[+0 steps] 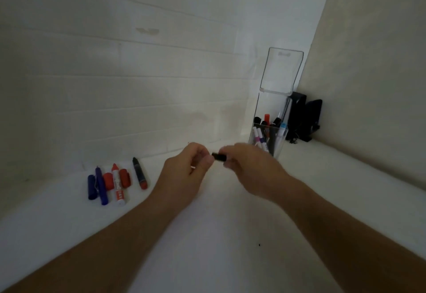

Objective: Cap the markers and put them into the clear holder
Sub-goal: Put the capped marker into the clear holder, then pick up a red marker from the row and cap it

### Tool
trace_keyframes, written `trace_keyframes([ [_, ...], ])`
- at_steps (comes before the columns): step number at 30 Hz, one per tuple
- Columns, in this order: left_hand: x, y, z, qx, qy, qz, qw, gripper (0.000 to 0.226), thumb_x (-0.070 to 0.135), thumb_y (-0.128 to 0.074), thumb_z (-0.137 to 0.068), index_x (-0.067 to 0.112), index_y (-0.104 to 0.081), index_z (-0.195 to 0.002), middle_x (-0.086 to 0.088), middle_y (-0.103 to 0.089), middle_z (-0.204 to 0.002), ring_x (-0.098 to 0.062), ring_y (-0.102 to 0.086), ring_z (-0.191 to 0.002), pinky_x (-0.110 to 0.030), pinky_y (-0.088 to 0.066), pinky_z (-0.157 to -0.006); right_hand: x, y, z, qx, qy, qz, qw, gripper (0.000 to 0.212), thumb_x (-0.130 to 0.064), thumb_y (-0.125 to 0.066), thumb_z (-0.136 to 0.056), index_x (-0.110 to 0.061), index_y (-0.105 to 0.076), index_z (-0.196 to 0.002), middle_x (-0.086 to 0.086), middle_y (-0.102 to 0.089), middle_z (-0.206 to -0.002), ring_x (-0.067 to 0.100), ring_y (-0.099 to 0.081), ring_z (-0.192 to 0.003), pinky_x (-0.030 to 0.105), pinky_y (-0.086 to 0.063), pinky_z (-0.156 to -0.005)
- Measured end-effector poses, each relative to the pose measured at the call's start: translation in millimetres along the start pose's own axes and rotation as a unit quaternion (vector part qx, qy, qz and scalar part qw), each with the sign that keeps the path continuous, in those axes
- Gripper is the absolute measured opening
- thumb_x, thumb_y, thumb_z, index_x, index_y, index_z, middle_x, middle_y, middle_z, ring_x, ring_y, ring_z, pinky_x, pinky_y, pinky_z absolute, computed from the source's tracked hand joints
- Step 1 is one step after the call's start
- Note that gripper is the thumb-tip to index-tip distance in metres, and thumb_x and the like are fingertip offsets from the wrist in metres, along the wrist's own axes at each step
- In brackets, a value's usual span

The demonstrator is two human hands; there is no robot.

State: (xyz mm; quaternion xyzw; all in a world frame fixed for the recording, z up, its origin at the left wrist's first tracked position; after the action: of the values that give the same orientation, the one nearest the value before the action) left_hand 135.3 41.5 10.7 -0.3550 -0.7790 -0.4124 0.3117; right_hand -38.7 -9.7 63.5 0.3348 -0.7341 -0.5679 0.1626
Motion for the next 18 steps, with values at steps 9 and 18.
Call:
trace_keyframes([
  [9,-1,-10,-2,-0.045,-0.078,-0.063,0.994,0.013,0.042,-0.050,-0.099,0.034,-0.059,-0.104,0.018,-0.063,-0.092,0.000,-0.059,-0.087,-0.016,-0.046,-0.076,61,105,-52,0.359,-0.134,-0.216,0.898,0.015,-0.021,-0.058,-0.101,-0.023,-0.058,-0.116,-0.013,-0.062,-0.097,-0.004,-0.057,-0.078,0.009,-0.041,-0.062],
  [18,-3,-13,-2,-0.062,-0.109,-0.075,0.989,0.015,0.041,-0.049,-0.099,0.033,-0.061,-0.105,0.019,-0.063,-0.091,0.002,-0.057,-0.090,-0.009,-0.040,-0.074,101,39,-71,0.203,-0.143,-0.044,0.968,0.031,-0.018,-0.055,-0.103,-0.021,-0.038,-0.129,-0.002,-0.058,-0.077,0.014,-0.060,-0.061,0.021,-0.042,-0.046],
])
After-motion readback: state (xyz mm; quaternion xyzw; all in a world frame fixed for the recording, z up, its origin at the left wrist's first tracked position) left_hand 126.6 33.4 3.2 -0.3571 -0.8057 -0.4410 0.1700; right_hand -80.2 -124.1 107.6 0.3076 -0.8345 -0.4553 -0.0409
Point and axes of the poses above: each hand's wrist, its own z-axis away from the middle knuckle, its own y-axis out of the back of the hand, x = y × z, the point moved 1 cm from there along -z, towards the middle knuckle
